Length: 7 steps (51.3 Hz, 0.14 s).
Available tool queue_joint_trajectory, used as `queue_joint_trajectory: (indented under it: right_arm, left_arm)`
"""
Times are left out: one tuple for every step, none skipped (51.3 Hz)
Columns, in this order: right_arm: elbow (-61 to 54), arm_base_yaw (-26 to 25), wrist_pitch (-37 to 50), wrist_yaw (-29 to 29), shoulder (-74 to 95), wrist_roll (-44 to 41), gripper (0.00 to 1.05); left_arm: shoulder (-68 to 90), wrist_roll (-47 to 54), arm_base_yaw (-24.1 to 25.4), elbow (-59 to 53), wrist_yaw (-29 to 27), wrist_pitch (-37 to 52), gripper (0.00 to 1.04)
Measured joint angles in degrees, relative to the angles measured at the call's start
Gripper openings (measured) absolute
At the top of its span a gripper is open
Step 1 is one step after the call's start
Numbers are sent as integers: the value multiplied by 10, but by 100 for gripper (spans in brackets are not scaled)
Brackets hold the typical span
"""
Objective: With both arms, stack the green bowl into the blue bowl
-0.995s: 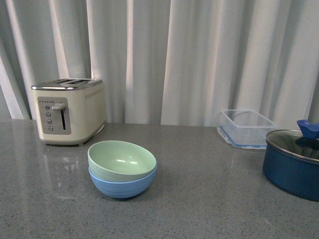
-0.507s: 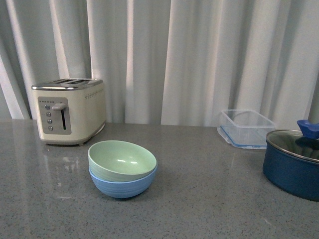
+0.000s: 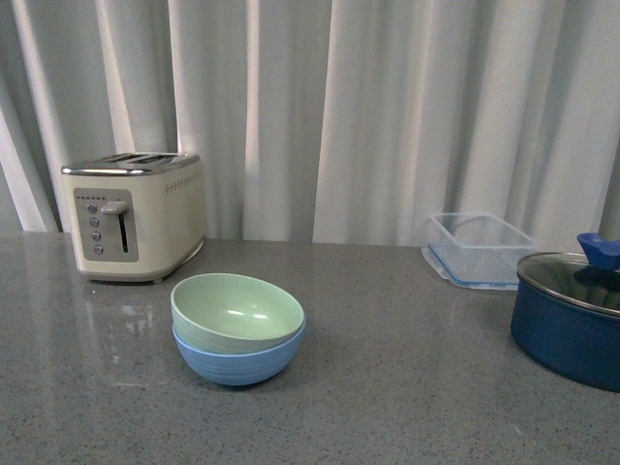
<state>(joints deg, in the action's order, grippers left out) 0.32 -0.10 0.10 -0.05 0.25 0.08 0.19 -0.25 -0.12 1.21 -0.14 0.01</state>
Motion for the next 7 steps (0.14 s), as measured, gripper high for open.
queue_joint_trajectory:
  right_arm:
    - [0,0,0,0,0,0,95]
    - [0,0,0,0,0,0,95]
    - [0,0,0,0,0,0,95]
    - [0,0,0,0,0,0,95]
    - [0,0,0,0,0,0,95]
    - [0,0,0,0,0,0,95]
    - [0,0,0,0,0,0,95]
  left_arm:
    - [0,0,0,0,0,0,98]
    - [0,0,0,0,0,0,98]
    - [0,0,0,0,0,0,98]
    - [0,0,0,0,0,0,98]
    - [0,0,0,0,0,0,98]
    - [0,0,0,0,0,0,98]
    - [0,0,0,0,0,0,98]
